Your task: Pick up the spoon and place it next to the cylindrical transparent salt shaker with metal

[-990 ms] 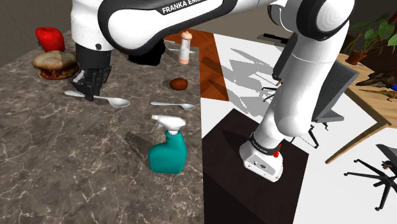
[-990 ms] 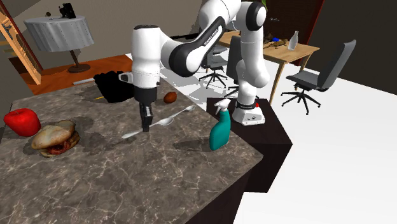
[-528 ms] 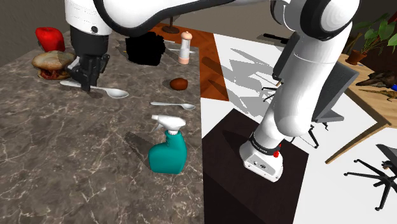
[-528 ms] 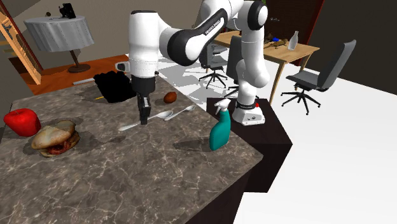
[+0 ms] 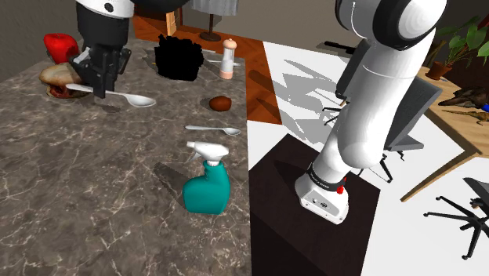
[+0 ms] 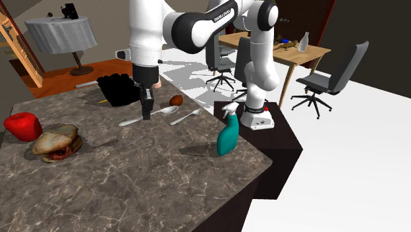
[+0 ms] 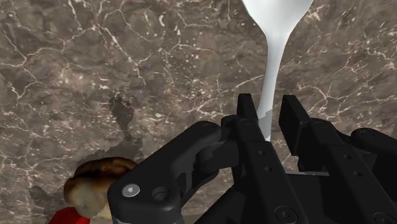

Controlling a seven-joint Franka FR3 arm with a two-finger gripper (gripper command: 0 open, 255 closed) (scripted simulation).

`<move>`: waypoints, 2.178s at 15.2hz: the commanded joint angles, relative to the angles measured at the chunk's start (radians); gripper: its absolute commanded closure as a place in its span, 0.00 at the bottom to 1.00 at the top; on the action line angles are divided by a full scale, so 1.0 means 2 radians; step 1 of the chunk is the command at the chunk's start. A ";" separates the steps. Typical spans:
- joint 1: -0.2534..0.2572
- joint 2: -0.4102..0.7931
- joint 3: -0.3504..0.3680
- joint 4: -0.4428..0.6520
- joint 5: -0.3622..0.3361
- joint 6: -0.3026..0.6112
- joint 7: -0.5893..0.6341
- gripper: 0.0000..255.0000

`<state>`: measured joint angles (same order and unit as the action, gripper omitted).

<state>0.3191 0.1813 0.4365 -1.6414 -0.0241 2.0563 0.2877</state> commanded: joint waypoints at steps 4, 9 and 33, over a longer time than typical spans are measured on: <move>0.001 0.001 0.000 0.034 0.000 -0.034 0.001 1.00; 0.003 0.005 0.001 0.073 -0.003 -0.069 0.003 1.00; -0.143 -0.158 -0.139 -0.103 0.116 -0.082 -0.303 1.00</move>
<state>0.0412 -0.1338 0.1702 -1.8419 0.2056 1.8934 -0.2943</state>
